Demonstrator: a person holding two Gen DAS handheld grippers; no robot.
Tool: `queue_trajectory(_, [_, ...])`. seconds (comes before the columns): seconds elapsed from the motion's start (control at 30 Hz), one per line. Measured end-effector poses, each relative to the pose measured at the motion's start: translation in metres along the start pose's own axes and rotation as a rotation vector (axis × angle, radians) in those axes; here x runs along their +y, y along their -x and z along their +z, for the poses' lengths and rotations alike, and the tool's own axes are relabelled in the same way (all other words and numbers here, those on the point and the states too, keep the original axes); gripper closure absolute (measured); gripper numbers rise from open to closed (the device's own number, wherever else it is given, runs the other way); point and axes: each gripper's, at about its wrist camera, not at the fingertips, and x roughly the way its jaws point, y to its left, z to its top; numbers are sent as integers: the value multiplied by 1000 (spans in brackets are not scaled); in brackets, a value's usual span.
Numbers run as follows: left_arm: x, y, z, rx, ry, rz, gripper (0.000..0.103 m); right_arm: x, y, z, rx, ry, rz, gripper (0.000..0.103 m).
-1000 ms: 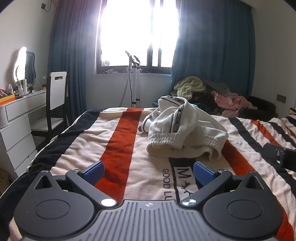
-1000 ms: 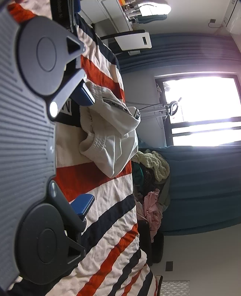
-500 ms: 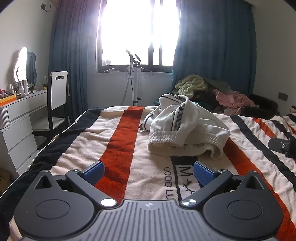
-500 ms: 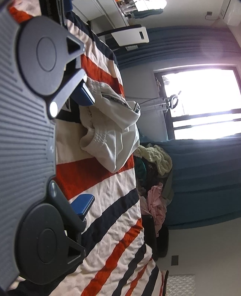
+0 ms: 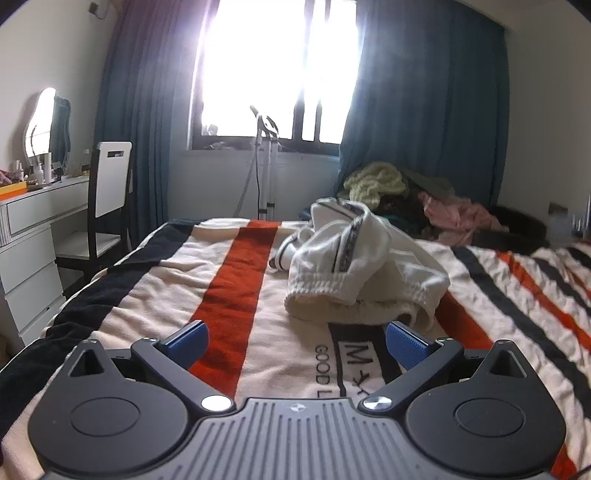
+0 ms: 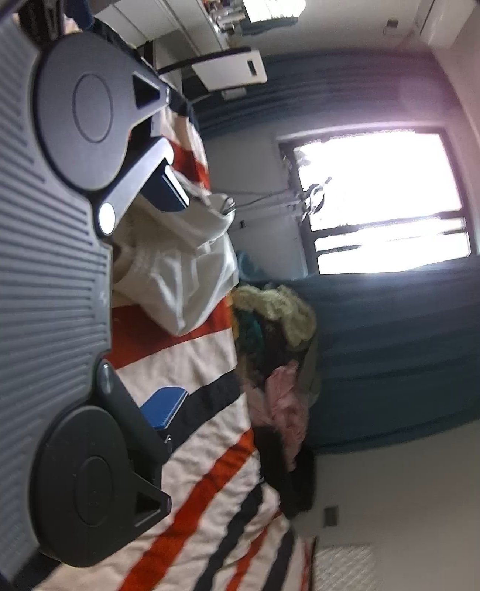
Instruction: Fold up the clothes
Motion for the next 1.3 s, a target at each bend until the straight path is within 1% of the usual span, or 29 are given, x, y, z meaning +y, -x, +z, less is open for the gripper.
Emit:
queue_trajectory(0.07, [-7,-4,0,5,-39,-1,0,-3,-6,5,-10,16,22,0])
queue_trajectory(0.13, [-15,-9,-1,4,-92,-2,0,-3,-14,11,-19,32,22,0])
queue_trajectory(0.23, [-27,-22,-4,19,-186,3,0,-1,-17,16,-57,63,21,0])
queue_trajectory(0.3, [-33,-33,-6,14,-247,19,0,-6,-16,16,-71,30,52,0])
queue_trajectory(0.33, [-35,-37,-6,-7,-276,41,0,-11,-15,14,-72,-9,74,0])
queue_trajectory(0.4, [-41,-50,-4,-43,-342,81,0,-21,-14,6,-57,-95,80,0])
queue_trajectory(0.47, [-46,-69,1,-51,-416,108,0,-26,-13,-4,-49,-129,36,0])
queue_trajectory(0.57, [-52,-104,9,-44,-511,137,0,-36,-9,-19,-42,-192,-83,0])
queue_trajectory(0.63, [-57,-129,8,-55,-606,156,0,-43,-10,-28,-18,-231,-168,0])
queue_trajectory(0.7, [-66,-157,0,-74,-743,212,0,-46,-16,-36,9,-244,-243,0])
queue_trajectory(0.8, [-74,-197,-13,-50,-887,252,0,-48,-26,-42,7,-233,-301,0])
queue_trajectory(0.9, [-82,-228,-25,-75,-974,304,0,-49,-36,-46,8,-234,-327,0])
queue_trajectory(1.0, [-88,-254,-27,-86,-977,318,0,-52,-49,-52,1,-251,-344,0])
queue_trajectory(1.07, [-93,-266,-26,-100,-979,297,1,-54,-55,-57,-13,-258,-361,0])
queue_trajectory(1.17, [-102,-278,-17,-153,-955,271,3,-56,-65,-63,-34,-269,-386,0])
queue_trajectory(1.23, [-106,-283,-6,-173,-912,251,11,-58,-72,-67,-54,-262,-399,0])
queue_trajectory(1.27, [-106,-285,2,-173,-875,234,19,-58,-76,-68,-61,-256,-405,0])
queue_trajectory(1.3, [-107,-286,11,-175,-836,221,35,-57,-79,-70,-63,-253,-408,0])
